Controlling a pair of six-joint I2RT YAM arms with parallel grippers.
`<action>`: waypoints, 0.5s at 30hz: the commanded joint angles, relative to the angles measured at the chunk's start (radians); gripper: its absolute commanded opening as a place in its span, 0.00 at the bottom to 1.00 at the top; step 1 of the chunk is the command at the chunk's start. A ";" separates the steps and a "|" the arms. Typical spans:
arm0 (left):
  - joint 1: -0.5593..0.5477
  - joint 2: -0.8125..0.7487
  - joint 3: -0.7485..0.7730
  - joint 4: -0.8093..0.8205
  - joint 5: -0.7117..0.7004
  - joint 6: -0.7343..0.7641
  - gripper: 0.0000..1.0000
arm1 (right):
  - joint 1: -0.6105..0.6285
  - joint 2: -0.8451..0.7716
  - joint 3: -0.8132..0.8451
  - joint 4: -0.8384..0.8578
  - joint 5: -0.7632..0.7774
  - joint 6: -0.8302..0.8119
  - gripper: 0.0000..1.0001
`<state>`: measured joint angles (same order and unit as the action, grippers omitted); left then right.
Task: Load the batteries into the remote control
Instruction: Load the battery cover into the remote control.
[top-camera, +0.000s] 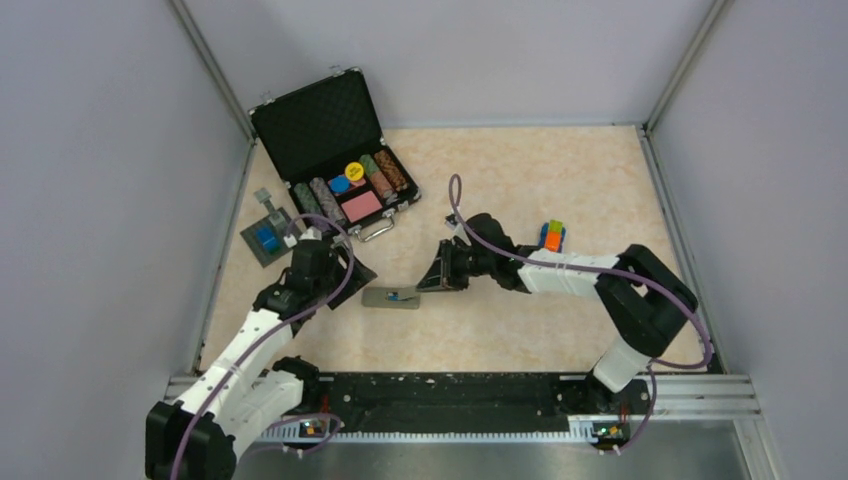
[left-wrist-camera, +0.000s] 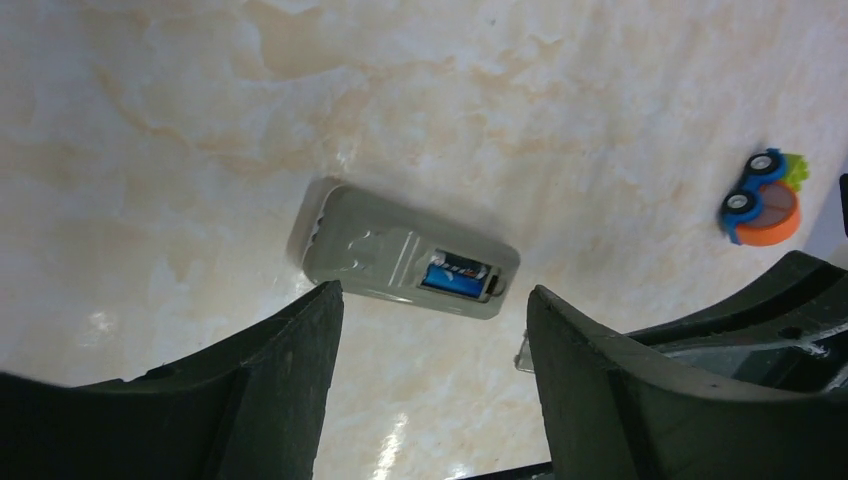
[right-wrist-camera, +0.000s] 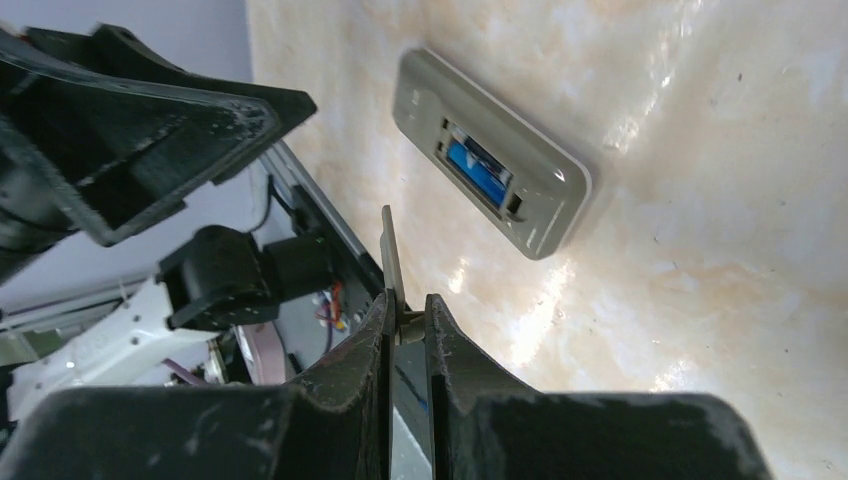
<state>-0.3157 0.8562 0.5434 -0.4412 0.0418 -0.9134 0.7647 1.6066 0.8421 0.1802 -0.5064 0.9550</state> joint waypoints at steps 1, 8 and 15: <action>0.005 -0.009 -0.043 -0.039 0.004 0.014 0.71 | 0.060 0.069 0.042 0.073 -0.005 -0.039 0.00; 0.006 0.004 -0.131 0.057 0.029 -0.026 0.70 | 0.084 0.130 0.055 0.119 0.048 -0.005 0.00; 0.006 0.049 -0.181 0.149 0.062 -0.026 0.68 | 0.084 0.176 0.060 0.170 0.094 0.046 0.00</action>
<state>-0.3145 0.8875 0.3817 -0.3931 0.0788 -0.9363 0.8425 1.7550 0.8700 0.2523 -0.4473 0.9577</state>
